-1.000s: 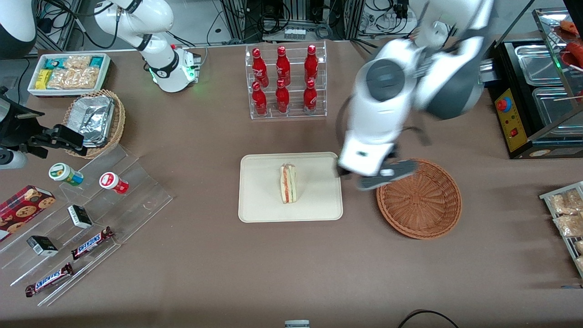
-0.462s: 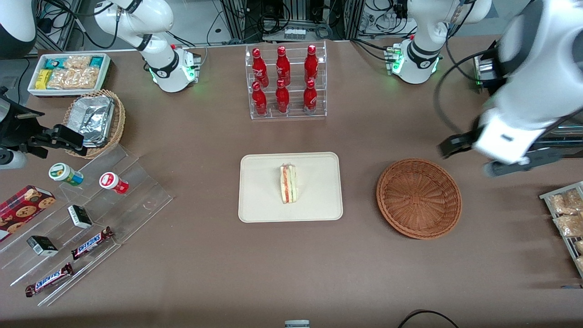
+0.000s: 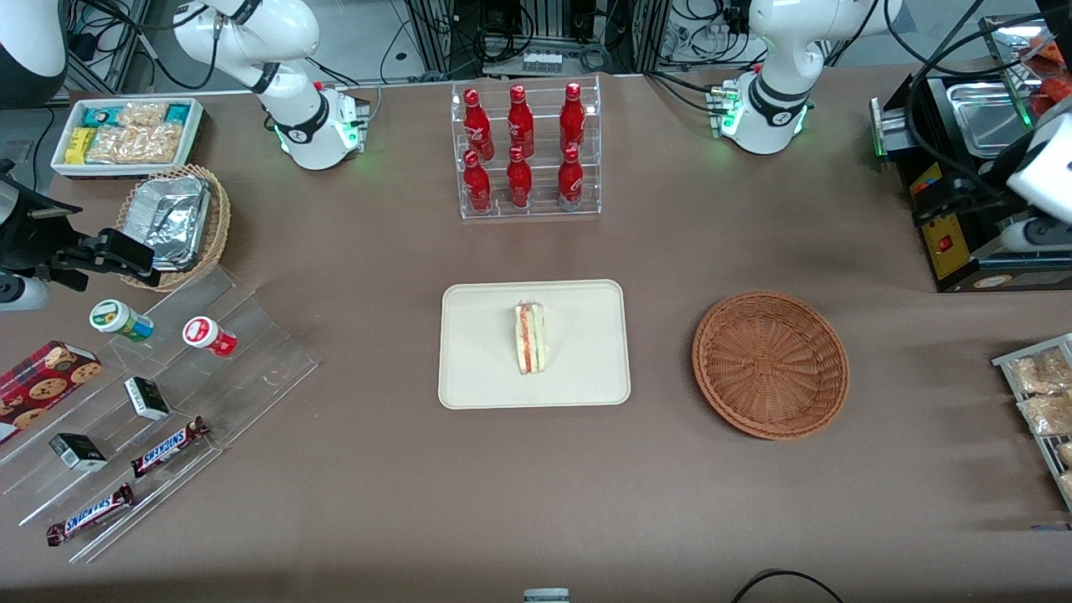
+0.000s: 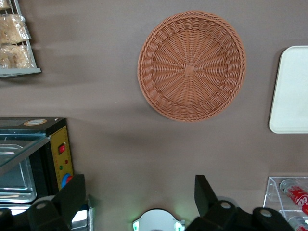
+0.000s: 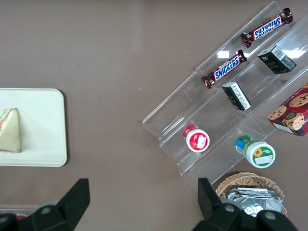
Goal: Place sandwich from basket to tray
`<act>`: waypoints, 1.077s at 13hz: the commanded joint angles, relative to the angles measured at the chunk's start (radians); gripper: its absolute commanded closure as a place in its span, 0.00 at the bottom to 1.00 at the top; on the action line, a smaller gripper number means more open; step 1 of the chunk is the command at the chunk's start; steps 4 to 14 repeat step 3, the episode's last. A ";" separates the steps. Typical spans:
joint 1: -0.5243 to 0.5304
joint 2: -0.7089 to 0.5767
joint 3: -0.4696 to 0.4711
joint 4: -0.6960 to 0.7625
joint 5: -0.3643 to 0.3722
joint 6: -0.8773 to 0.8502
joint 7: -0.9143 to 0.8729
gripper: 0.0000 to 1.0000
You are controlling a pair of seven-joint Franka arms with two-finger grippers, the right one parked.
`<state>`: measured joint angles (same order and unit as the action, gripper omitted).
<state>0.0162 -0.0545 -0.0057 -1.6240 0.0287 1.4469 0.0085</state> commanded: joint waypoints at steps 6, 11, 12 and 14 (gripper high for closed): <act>-0.025 0.010 -0.016 0.035 -0.010 -0.006 -0.051 0.00; -0.025 0.010 -0.016 0.035 -0.010 -0.006 -0.051 0.00; -0.025 0.010 -0.016 0.035 -0.010 -0.006 -0.051 0.00; -0.025 0.010 -0.016 0.035 -0.010 -0.006 -0.051 0.00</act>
